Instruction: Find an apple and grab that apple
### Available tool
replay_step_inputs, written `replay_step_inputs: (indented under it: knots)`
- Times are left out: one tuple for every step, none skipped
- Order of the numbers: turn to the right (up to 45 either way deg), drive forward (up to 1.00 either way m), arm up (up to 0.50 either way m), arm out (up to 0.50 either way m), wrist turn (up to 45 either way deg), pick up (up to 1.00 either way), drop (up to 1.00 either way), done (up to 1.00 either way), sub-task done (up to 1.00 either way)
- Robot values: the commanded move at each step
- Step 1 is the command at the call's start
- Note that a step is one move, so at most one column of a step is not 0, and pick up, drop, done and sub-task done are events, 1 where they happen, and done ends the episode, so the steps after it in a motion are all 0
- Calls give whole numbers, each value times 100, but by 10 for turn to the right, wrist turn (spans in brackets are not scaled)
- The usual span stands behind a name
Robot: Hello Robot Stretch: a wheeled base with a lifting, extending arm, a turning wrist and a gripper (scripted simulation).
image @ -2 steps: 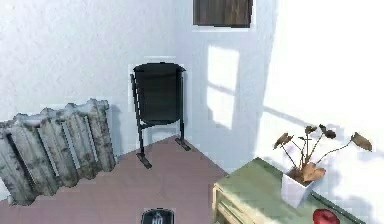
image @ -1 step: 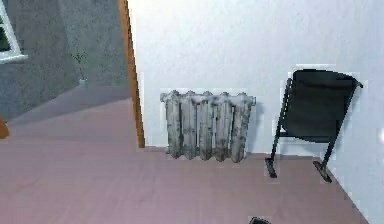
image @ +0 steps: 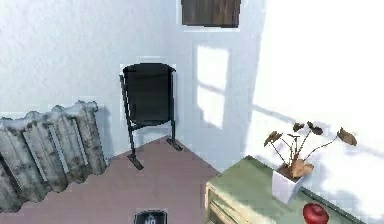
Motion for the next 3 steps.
replay_step_inputs:
  knots:
    - [450,0,0,0,0,0,0,0,0]
    - [450,0,0,0,0,0,0,0,0]
    - [120,0,0,0,0,0,0,0,0]
